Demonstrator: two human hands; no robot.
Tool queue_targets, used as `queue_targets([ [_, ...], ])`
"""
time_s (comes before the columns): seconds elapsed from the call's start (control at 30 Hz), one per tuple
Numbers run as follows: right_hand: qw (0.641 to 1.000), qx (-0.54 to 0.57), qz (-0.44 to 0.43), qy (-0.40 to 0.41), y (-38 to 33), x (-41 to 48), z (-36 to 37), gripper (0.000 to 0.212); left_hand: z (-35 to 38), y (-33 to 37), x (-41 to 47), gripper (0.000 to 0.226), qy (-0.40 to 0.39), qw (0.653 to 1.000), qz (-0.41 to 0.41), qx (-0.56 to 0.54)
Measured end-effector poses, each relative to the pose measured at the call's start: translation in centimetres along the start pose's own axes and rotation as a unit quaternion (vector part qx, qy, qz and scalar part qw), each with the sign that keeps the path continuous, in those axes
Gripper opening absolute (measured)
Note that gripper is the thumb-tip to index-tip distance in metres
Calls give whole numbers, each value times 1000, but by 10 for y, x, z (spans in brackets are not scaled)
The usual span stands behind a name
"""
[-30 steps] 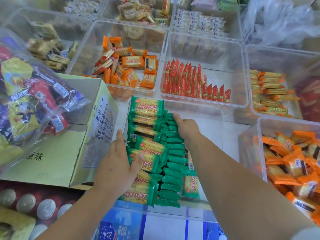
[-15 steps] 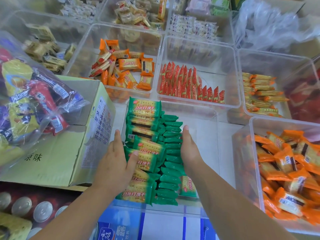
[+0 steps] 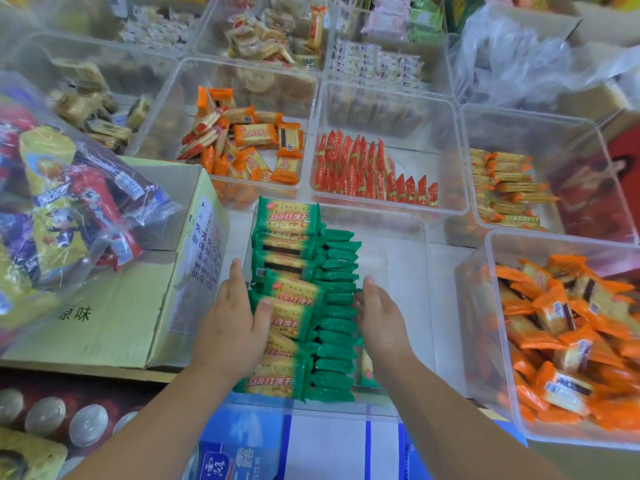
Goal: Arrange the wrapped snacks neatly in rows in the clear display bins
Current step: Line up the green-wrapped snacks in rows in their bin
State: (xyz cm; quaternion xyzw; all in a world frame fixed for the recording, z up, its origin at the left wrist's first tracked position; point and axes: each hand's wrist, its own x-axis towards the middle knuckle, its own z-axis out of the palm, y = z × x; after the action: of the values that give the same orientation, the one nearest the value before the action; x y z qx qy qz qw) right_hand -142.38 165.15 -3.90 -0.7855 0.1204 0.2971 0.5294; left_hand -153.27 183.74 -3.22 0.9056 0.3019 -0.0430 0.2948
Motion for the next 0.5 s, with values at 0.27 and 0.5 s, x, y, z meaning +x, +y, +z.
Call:
queue_targets([
  [0.27, 976, 66, 186, -95, 3, -18, 16, 101, -4, 5, -1, 75, -12, 1000, -1, -3],
  [0.5, 984, -5, 156, -88, -11, -30, 11, 101, -4, 4, 0, 77, -18, 1000, 1, -13],
])
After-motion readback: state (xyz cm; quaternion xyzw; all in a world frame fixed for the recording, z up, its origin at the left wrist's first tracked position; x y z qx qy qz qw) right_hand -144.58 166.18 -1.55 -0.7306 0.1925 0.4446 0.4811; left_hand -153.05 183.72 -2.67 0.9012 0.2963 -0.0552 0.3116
